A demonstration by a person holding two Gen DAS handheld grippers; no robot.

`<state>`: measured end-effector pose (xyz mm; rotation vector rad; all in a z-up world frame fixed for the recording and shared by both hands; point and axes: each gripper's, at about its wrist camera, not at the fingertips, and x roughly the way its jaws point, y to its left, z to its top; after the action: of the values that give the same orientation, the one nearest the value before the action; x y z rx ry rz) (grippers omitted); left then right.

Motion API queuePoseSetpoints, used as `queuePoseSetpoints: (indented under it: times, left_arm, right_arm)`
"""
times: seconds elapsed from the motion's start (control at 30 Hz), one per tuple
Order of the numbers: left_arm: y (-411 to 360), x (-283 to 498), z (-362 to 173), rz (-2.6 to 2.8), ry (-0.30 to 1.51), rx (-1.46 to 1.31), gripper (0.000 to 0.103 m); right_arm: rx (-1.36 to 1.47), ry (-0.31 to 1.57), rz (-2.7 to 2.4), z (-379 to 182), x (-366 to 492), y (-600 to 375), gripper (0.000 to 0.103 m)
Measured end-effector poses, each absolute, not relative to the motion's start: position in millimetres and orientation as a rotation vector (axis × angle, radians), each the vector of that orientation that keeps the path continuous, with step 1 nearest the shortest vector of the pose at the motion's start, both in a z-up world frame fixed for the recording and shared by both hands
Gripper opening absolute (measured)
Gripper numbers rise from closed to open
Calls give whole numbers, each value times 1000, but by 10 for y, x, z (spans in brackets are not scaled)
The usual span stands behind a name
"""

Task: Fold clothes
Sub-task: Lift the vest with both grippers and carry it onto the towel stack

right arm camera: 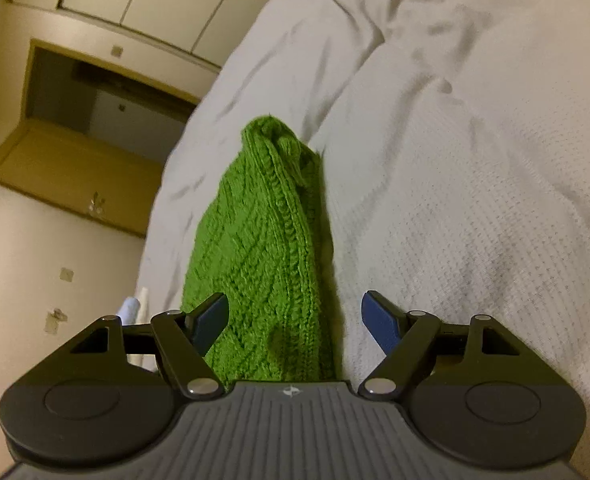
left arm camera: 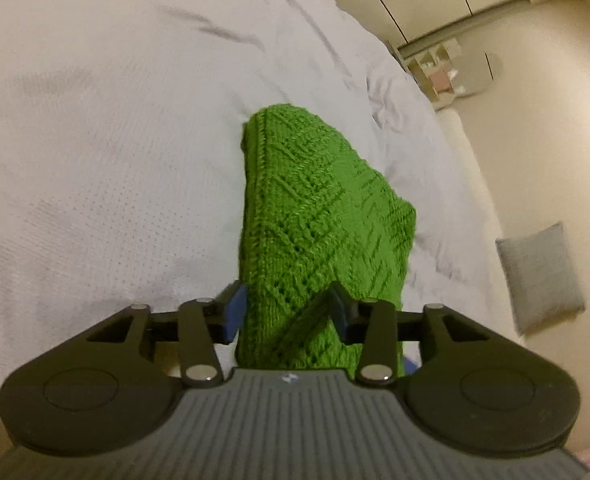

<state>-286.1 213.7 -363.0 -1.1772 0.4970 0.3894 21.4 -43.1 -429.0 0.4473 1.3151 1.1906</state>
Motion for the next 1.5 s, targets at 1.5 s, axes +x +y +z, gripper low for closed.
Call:
queuePoseSetpoints:
  times: [1.5]
  left_arm:
    - [3287, -4009, -1042, 423, 533, -1163, 31]
  right_arm:
    - [521, 1544, 1298, -2047, -1061, 1401, 35]
